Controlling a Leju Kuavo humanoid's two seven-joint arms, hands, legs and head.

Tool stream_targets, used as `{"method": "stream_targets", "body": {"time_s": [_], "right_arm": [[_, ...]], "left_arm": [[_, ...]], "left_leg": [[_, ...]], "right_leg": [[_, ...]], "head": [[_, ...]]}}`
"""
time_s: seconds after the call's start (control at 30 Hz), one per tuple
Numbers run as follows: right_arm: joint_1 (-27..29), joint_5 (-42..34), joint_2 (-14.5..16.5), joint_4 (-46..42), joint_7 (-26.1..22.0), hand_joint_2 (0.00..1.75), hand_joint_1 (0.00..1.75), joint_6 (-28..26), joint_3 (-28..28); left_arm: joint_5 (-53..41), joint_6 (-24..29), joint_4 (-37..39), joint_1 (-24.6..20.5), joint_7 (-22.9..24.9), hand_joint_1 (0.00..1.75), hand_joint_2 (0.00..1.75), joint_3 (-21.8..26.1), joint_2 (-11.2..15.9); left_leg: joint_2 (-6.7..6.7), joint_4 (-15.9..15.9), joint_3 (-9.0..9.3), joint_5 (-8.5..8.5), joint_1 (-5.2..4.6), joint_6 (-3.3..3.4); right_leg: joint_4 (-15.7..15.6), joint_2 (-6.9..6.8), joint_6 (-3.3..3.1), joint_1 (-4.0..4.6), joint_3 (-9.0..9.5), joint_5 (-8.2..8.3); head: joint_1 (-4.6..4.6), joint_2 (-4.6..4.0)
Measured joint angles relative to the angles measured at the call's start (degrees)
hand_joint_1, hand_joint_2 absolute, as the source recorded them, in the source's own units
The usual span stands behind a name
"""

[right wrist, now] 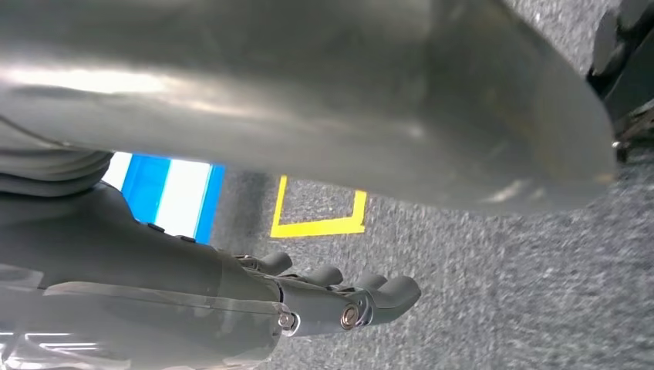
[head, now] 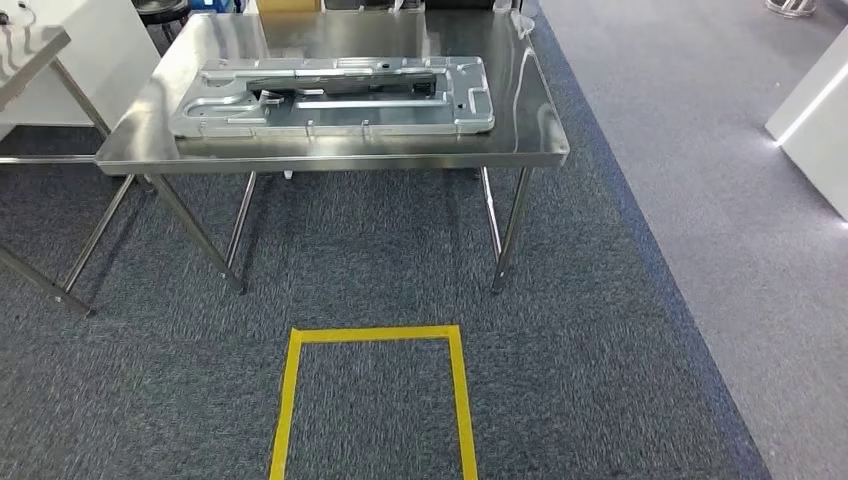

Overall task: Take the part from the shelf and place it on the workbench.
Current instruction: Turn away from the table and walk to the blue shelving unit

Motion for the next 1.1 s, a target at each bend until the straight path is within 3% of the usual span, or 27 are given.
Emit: {"method": "stream_targets", "body": {"time_s": [0.07,0.1,0.13,0.17,0.2,0.23,0.27,0.33,0.37,0.43,0.47,0.5,0.57,0.6,0.63,0.67,0.7,0.77,0.8,0.87,0.93,1.1], "right_arm": [[0.0,0.0,0.1,0.0,-0.1,0.00,0.00,0.0,0.0],[0.0,0.0,0.1,0.0,-0.1,0.00,0.00,0.1,0.0],[0.0,0.0,0.1,0.0,-0.1,0.00,0.00,0.1,0.0],[0.0,0.0,0.1,0.0,-0.1,0.00,0.00,0.1,0.0],[0.0,0.0,0.1,0.0,-0.2,0.00,0.00,0.0,0.0],[0.0,0.0,0.1,0.0,-0.2,0.00,0.00,0.0,0.0],[-0.1,0.0,0.2,0.0,-0.2,0.00,0.00,0.0,0.0],[-0.2,0.0,0.2,0.0,-0.3,0.00,0.00,0.0,0.0],[-0.2,-0.1,0.2,0.0,-0.4,0.00,0.00,0.0,0.0],[-0.2,-0.4,0.2,0.0,-0.9,0.00,0.00,0.3,-0.1],[-0.2,-0.6,0.2,0.0,-1.2,0.00,0.00,0.6,-0.1],[-0.2,-0.7,0.2,0.0,-1.6,0.00,0.00,0.8,-0.1],[-0.1,-0.8,0.3,0.0,-2.5,0.00,0.00,1.1,-0.2],[0.0,-0.9,0.3,0.1,-3.0,0.44,0.00,1.2,-0.2],[0.0,-1.0,0.4,0.1,-3.6,0.87,0.00,1.3,-0.2],[0.0,-1.1,0.4,0.1,-4.0,0.87,0.00,1.3,-0.2],[0.1,-1.2,0.4,0.1,-4.4,0.87,0.00,1.4,-0.3],[0.1,-1.4,0.3,0.1,-4.9,0.00,0.00,1.7,-0.4],[0.1,-1.5,0.3,0.1,-5.1,0.00,0.00,1.8,-0.5],[0.1,-1.7,0.3,0.1,-5.3,0.87,0.00,1.8,-0.7],[0.1,-1.9,0.3,0.1,-5.3,1.75,0.00,1.8,-1.0],[0.2,-1.9,0.3,0.1,-4.5,1.75,0.00,1.9,-1.5]], "left_arm": [[-0.1,0.0,0.0,0.0,0.0,0.00,0.00,0.0,0.0],[-0.1,0.0,0.0,0.1,0.0,0.00,0.00,0.0,-0.1],[-0.2,0.0,0.0,0.0,0.0,0.00,0.00,0.0,-0.1],[-0.2,0.0,0.0,0.0,0.0,0.00,0.00,0.0,0.0],[-0.2,0.0,0.0,0.0,0.0,0.00,0.00,0.0,0.0],[-0.3,-0.1,0.0,0.0,0.0,0.00,0.00,0.0,0.0],[-0.3,-0.1,0.0,-0.1,0.0,0.00,0.00,0.0,0.0],[-0.3,-0.1,0.0,-0.5,-0.1,0.00,0.00,0.0,0.0],[-0.2,0.0,0.0,-0.6,-0.1,0.00,0.00,0.0,-0.1],[0.1,0.8,0.0,-0.7,0.1,0.00,0.00,0.0,-0.1],[0.3,1.2,0.0,-0.7,0.3,0.00,0.00,0.0,-0.2],[0.3,1.6,0.0,-0.7,0.7,0.00,0.00,0.0,-0.2],[0.3,2.2,0.0,-0.7,1.1,0.00,0.00,0.1,-0.2],[0.3,2.5,0.0,-0.6,1.3,0.00,0.00,0.1,-0.2],[0.3,2.7,0.0,-0.6,1.5,0.00,0.00,0.1,-0.2],[0.2,2.9,0.0,-0.5,1.8,0.00,0.00,0.1,-0.2],[0.1,3.1,0.0,-0.5,2.1,0.00,0.00,0.1,-0.2],[-0.1,3.4,0.0,-0.4,2.8,0.00,0.00,0.1,-0.2],[-0.2,3.5,0.0,-0.5,3.2,0.00,0.00,0.1,-0.2],[-0.3,3.6,0.0,-0.5,4.0,0.00,0.00,0.1,-0.2],[-0.3,3.7,0.0,-0.6,4.4,0.00,0.00,0.1,-0.2],[-0.3,4.0,0.0,-0.7,4.9,0.00,0.00,0.2,-0.2]], "left_leg": [[-0.26,6.3,-1.66,-6.28,0.18,-0.38],[-0.28,10.1,-2.27,-8.54,0.25,-0.55],[-0.28,13.1,-2.41,-9.36,0.29,-0.68],[-0.28,14.6,-1.77,-8.71,0.31,-0.72],[-0.28,14.0,-0.16,-7.10,0.32,-0.68],[-0.29,11.6,2.43,-5.48,0.32,-0.54],[-0.30,7.4,6.06,-4.98,0.28,-0.30],[-0.33,-1.3,12.27,-6.50,0.08,0.28],[-0.32,-3.8,13.81,-7.52,-0.06,0.64],[-0.17,-4.8,13.55,-7.39,-0.20,1.50],[-0.06,-5.0,13.23,-6.84,-0.18,2.00],[0.05,-5.1,12.81,-6.16,-0.14,2.44],[0.16,-5.2,11.56,-4.88,-0.13,2.91],[0.17,-5.1,10.83,-4.34,-0.19,2.96],[0.18,-5.0,10.07,-3.85,-0.25,2.92],[0.19,-4.9,9.38,-3.43,-0.28,2.84],[0.20,-4.7,8.78,-3.10,-0.28,2.74],[0.19,-4.4,8.03,-2.67,-0.28,2.48],[0.19,-4.2,7.75,-2.51,-0.35,2.29],[0.21,-3.9,7.47,-2.19,-0.50,1.76],[0.22,-3.9,7.31,-1.87,-0.61,1.11],[0.15,-4.2,6.89,-1.66,-0.52,1.59]], "right_leg": [[0.1,-0.11,-0.47,0.07,-1.94,1.56],[0.2,-0.12,-0.48,0.14,-3.01,2.33],[0.4,-0.14,-0.44,0.20,-4.19,3.09],[0.7,-0.16,-0.35,0.23,-5.41,3.79],[1.2,-0.17,-0.23,0.23,-6.63,4.43],[1.6,-0.16,-0.07,0.23,-7.78,5.01],[2.1,-0.14,0.15,0.28,-8.73,5.51],[2.9,-0.18,0.73,0.45,-9.87,6.43],[3.0,-0.24,1.09,0.50,-10.09,6.85],[2.9,-0.31,1.89,0.29,-10.26,7.56],[3.2,-0.19,2.25,0.13,-10.48,6.98],[4.4,-0.02,2.55,-0.04,-10.91,5.35],[10.2,0.27,3.00,-0.29,-12.64,-0.40],[14.2,0.32,3.19,-0.37,-13.64,-2.88],[17.5,0.34,3.36,-0.41,-14.27,-4.12],[19.1,0.34,3.44,-0.42,-14.05,-4.04],[18.4,0.34,3.42,-0.42,-12.68,-2.97],[10.7,0.34,3.04,-0.38,-6.85,-0.39],[6.3,0.32,2.71,-0.26,-3.90,0.23],[1.3,0.30,1.97,0.03,-0.96,0.40],[0.7,0.28,1.26,0.10,-1.18,0.56],[0.4,0.23,0.99,0.27,-1.54,0.93]], "head": [[-0.01,0.00],[-0.02,0.00],[-0.02,0.00],[-0.02,0.00],[-0.02,0.00],[-0.02,0.00],[-0.02,0.00],[-0.01,0.00],[-0.01,0.00],[0.01,0.00],[0.01,0.00],[0.00,0.00],[0.00,0.00],[0.00,0.00],[0.01,0.00],[0.01,0.00],[0.01,0.00],[0.01,0.00],[0.00,0.00],[-0.02,0.00],[-0.02,0.00],[-0.04,0.00]]}}
